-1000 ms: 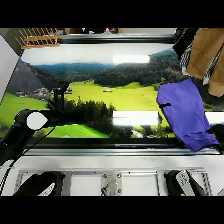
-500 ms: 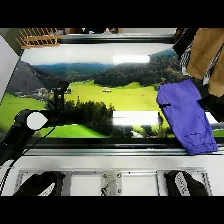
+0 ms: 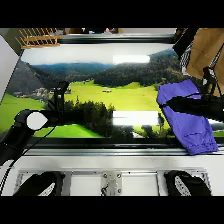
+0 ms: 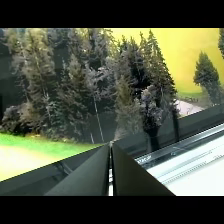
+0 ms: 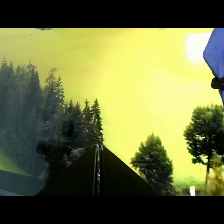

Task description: Fold the clothes and pants, and hang the long-sleeved shirts on hangers.

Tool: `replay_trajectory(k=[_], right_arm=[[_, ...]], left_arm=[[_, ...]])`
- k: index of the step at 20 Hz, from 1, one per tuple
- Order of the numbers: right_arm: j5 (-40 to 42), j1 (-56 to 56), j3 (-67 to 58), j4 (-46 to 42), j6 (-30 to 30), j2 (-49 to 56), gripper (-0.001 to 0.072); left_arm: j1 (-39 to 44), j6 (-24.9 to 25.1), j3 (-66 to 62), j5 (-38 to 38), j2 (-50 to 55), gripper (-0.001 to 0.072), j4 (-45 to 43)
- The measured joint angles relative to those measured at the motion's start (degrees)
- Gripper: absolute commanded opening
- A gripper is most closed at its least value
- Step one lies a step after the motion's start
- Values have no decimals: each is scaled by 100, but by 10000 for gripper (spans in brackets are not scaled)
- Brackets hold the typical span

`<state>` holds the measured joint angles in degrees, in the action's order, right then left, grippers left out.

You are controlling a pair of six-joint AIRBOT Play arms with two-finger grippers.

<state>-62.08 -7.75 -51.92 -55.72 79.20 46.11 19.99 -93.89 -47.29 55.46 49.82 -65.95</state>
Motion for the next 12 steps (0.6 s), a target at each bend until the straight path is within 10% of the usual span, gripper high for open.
replay_trajectory(k=[12], right_arm=[[11,138,0,46,-15,7,19]], left_arm=[[0,-2,0,-13,0,7,2]])
